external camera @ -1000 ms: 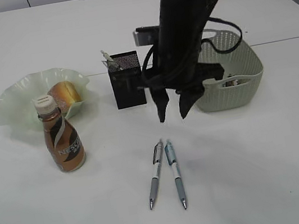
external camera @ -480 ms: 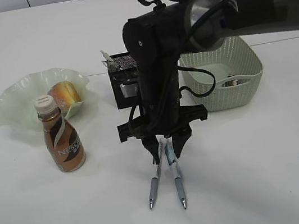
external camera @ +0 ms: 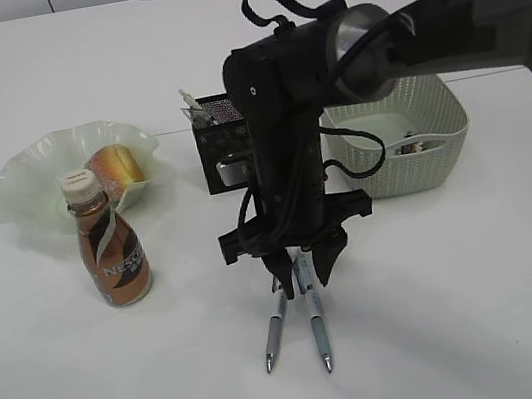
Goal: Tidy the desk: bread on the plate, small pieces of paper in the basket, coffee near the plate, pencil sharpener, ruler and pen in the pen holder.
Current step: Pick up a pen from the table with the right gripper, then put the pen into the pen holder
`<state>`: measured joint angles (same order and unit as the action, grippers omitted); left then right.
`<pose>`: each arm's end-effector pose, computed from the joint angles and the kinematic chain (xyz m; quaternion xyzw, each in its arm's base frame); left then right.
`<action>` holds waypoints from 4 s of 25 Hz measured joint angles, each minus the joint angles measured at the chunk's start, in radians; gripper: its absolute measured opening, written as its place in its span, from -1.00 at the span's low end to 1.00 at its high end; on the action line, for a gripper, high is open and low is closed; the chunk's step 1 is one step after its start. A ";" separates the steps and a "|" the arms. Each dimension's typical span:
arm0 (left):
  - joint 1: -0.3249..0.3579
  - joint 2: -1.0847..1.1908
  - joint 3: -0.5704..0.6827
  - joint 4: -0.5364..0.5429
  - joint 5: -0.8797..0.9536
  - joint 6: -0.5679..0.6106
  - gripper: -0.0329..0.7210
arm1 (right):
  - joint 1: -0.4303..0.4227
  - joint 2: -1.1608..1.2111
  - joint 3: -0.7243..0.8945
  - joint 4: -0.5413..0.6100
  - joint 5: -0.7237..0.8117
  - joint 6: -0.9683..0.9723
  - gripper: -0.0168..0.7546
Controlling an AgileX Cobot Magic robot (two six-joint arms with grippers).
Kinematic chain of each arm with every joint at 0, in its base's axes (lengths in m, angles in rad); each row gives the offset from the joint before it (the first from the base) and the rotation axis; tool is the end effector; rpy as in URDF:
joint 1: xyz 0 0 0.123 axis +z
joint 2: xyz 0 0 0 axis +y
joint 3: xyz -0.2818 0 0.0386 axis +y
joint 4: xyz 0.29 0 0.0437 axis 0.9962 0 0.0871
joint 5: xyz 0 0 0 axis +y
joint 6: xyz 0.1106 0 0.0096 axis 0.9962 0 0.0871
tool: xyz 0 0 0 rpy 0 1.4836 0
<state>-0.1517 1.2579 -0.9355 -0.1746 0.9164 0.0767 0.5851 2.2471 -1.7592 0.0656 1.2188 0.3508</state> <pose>0.2787 -0.0581 0.2524 0.0738 0.9723 -0.0864 0.2042 0.3945 0.2695 0.1106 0.1048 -0.9937 -0.0162 0.0355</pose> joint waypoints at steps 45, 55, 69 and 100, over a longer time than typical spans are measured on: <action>0.000 0.000 0.002 0.000 0.000 0.000 -0.10 | -0.008 0.074 -0.002 0.004 -0.029 -0.024 -0.68; 0.000 0.000 0.002 -0.001 0.000 0.000 -0.10 | -0.017 0.063 -0.002 0.011 -0.023 -0.119 -0.79; 0.000 0.000 0.002 -0.001 0.000 0.000 -0.10 | -0.151 -0.183 0.000 0.100 -0.073 -0.319 -0.80; 0.000 0.032 0.002 -0.004 -0.007 0.000 -0.10 | -0.452 0.003 -0.013 1.691 -0.380 -2.093 -0.80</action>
<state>-0.1517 1.2899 -0.9335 -0.1783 0.9090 0.0767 0.1336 2.2505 -1.7727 1.7565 0.8386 -1.7418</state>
